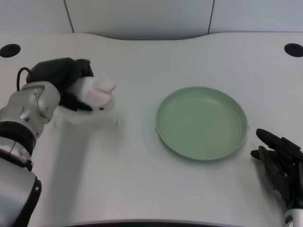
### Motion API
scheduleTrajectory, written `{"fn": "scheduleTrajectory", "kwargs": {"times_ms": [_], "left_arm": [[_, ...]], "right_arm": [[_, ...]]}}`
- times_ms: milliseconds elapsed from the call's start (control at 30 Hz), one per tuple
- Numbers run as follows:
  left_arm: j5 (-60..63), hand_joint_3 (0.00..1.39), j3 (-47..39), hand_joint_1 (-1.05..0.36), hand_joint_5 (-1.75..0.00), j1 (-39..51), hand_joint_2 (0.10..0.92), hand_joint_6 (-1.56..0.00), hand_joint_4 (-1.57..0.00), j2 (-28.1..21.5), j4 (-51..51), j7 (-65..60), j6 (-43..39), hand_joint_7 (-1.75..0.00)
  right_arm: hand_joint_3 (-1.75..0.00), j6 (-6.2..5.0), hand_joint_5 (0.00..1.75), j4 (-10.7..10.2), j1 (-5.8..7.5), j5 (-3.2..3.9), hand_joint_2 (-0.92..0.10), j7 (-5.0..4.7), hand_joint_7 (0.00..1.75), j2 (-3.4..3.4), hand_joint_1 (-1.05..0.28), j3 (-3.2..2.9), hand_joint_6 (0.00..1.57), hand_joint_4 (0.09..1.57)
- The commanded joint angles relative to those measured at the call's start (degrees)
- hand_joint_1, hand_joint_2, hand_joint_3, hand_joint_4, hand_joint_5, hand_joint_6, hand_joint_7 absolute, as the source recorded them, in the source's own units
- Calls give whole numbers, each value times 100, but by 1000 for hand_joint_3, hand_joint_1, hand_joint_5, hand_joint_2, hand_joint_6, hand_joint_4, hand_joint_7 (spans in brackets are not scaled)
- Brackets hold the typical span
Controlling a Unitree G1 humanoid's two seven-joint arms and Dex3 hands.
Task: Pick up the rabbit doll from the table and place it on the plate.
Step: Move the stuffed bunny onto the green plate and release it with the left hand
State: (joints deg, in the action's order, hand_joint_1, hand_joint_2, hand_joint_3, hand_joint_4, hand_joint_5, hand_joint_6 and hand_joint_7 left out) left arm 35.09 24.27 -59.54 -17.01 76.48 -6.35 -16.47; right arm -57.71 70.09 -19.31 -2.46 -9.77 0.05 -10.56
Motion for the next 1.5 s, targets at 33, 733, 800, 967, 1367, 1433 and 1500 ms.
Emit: {"fn": "scheduleTrajectory", "kwargs": {"times_ms": [33,733,800,967,1367,1433,1500], "left_arm": [[-146,510,-132,-156,-1714,-295,667,-572,-605,3,-76,146,-130,-1745],[137,962,512,-148,-1746,-1028,441,-755,-923,1714,-189,467,-567,-1746],[219,990,604,-156,-1746,-996,428,-780,-945,1881,-178,386,-561,-1746],[301,1016,705,-197,-1746,-936,425,-808,-967,2195,-128,348,-499,-1746],[419,551,913,-301,-1746,-851,660,-690,-822,2433,-12,368,-206,-1746],[460,228,961,-407,-1720,-861,763,-539,-686,2428,-4,331,-140,-1708],[547,68,1049,-555,-1496,-913,829,-433,-472,2421,17,439,-45,-1373]], "right_arm": [[-292,10,921,82,-48,78,-921,41,11,-60,-266,-62,938,670],[-266,96,881,10,-62,-98,-921,-199,15,100,-267,110,959,691],[-263,14,893,94,-90,-72,-921,-100,10,62,-263,96,950,687],[-279,-14,875,124,-93,-137,-921,-80,2,24,-291,127,935,685],[-306,185,858,-100,-16,30,-921,151,5,127,-306,97,917,690],[-299,185,859,-111,-8,13,-921,141,3,119,-289,102,914,688],[-295,189,863,-114,-11,80,-921,206,5,142,-294,66,917,685]]}}
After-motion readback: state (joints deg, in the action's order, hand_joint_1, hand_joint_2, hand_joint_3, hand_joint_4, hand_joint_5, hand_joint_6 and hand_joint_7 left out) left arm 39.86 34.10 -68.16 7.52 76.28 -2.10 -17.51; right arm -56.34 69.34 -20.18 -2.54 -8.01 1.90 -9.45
